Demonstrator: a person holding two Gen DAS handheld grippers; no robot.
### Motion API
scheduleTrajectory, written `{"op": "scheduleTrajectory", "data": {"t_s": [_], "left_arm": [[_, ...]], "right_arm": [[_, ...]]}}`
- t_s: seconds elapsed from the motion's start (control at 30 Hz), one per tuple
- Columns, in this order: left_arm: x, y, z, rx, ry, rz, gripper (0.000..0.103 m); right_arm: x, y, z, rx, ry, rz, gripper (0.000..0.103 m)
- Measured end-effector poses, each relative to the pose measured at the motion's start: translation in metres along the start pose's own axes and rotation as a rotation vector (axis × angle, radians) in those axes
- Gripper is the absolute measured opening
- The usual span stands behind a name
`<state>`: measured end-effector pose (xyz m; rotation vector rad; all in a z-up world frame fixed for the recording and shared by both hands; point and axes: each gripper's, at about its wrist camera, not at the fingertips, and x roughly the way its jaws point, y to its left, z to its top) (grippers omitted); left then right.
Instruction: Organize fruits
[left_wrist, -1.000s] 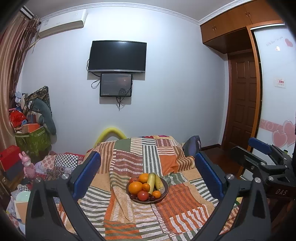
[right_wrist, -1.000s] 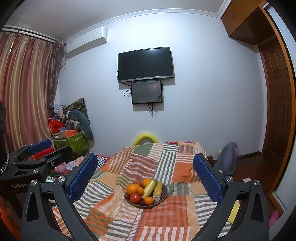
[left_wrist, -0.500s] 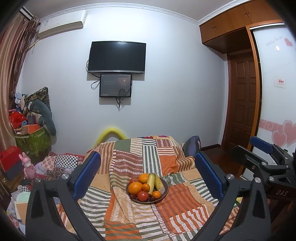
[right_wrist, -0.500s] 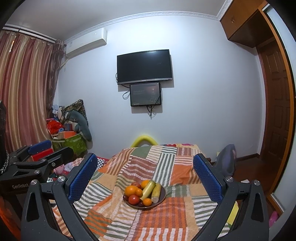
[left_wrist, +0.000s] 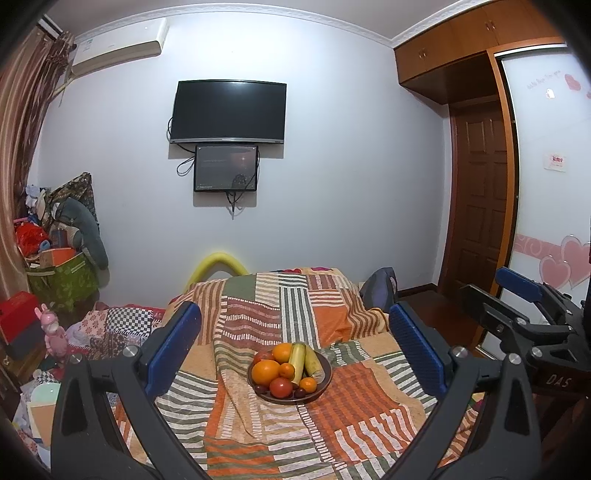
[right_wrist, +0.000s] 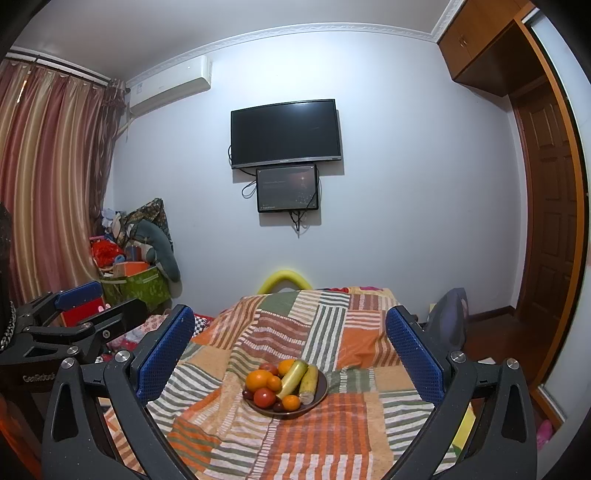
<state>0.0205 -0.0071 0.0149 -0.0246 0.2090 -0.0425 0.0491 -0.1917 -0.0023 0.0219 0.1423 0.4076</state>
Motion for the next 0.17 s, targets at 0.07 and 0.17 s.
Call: {"op": "scheduleTrajectory", "data": {"t_s": [0.07,0.17], "left_arm": [[-0.0011,-0.0017,-0.0002,0.005,-0.003,-0.003,0.103],[-0.0012,-0.0027,-0.0003,0.006,-0.002,-0.001,0.103]], "right_arm": [[0.0007,-0.0004,-0.0001,0.003,0.005,0.001,0.103],[0.0011,-0.0010,-0.0013,0.008,0.010,0.001,0.103]]}}
